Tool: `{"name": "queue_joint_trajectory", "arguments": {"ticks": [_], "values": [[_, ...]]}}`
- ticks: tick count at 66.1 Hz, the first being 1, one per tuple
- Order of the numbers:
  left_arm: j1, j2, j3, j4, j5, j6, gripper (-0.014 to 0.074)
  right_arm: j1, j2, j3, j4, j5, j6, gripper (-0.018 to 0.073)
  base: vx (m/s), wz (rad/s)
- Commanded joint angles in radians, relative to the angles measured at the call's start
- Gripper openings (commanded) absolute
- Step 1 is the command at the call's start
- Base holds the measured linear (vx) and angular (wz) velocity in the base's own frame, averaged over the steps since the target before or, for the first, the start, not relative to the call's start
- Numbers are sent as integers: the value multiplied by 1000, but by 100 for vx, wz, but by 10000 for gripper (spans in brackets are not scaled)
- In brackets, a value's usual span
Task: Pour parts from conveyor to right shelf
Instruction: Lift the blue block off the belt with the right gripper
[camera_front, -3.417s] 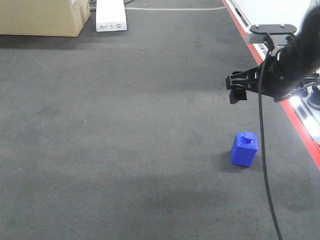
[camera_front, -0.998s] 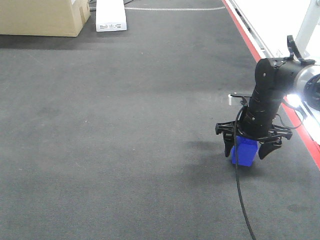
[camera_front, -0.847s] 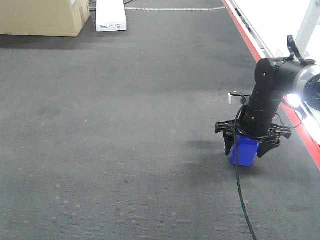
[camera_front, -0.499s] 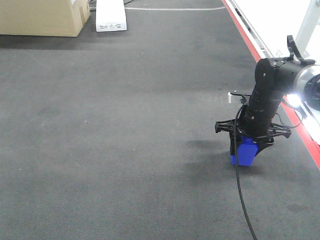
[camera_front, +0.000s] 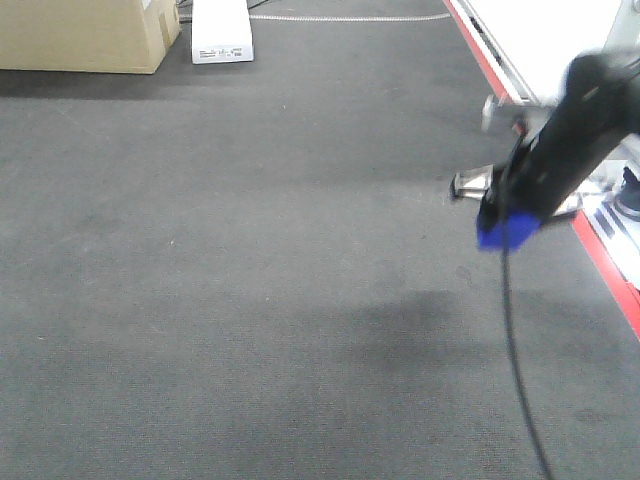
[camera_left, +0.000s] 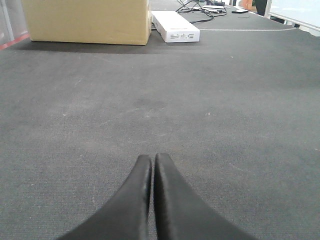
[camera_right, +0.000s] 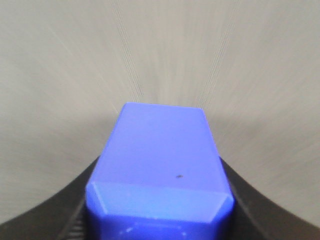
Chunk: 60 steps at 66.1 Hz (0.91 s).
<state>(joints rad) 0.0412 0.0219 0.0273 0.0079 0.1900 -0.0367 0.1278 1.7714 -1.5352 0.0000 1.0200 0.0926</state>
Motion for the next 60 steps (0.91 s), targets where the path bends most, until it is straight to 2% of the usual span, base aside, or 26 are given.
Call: {"name": "queue_joint_trajectory", "arguments": {"ticks": [1,15,29,36,50,60], "values": [[-5,13,-19,-8,-71,-8,-6,-2,-129,-21,0,-62,-48,-8,0,0],[-5,13,-19,-8,-71,-8,-6,-2,-332,-21,59,-137,-158,-6,0,0],[-5,13,-19,-8,-71,-8,-6,-2,-522,4,64,-196,-226,-5,0,0],[-5,13,-19,-8,-71,-8,-6,-2,-636,134,70,-283,-246,-5,0,0],[-5,13,-19,-8,-71,-8,-6,-2,-910,512,69,-461,-245,-5,0,0],[-5,13,-19,-8,-71,-8,-6,-2,-1100,730,72,-492,-245,-5,0,0]]}}
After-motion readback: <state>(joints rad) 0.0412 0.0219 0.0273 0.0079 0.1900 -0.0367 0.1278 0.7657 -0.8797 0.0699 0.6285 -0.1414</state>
